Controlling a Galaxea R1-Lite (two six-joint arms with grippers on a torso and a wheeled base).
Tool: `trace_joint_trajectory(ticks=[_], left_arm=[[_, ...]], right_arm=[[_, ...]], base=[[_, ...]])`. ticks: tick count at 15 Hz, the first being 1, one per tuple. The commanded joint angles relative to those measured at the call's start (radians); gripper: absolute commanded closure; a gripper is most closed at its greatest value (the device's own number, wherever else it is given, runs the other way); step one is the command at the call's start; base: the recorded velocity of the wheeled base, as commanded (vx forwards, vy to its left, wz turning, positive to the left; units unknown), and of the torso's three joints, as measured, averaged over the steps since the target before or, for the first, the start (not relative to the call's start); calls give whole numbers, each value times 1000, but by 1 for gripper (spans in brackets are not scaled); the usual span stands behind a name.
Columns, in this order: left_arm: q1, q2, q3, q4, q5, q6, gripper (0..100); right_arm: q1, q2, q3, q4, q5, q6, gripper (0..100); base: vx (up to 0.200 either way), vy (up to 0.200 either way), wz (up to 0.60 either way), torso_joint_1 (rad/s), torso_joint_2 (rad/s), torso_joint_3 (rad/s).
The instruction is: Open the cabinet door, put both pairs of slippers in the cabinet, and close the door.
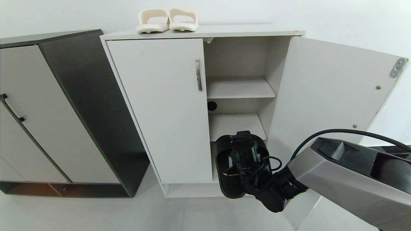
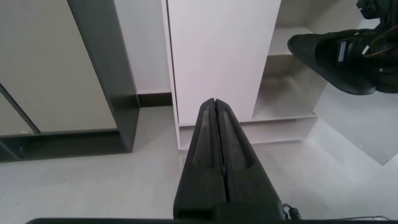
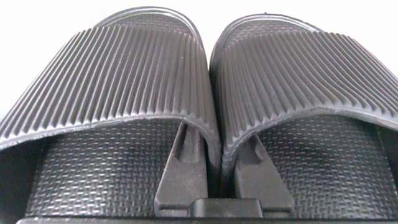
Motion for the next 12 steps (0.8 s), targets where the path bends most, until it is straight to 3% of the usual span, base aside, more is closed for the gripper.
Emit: trace_joint_trajectory(ticks=[1,7,12], left_arm=[[0,1,0,0,0,0,100],[0,1,0,-1,3,-3,100],[0,1,0,-1,15,-6,100]], right_arm=[[-1,18,-8,-1,0,1,100],[-17,26,-28,-23,-7,1,100],[-66,58,-38,-113,-9,-22,100]], base=[[0,0,0,-2,12,-183],[0,0,0,6,3,-196],[0,0,0,0,1,-22]])
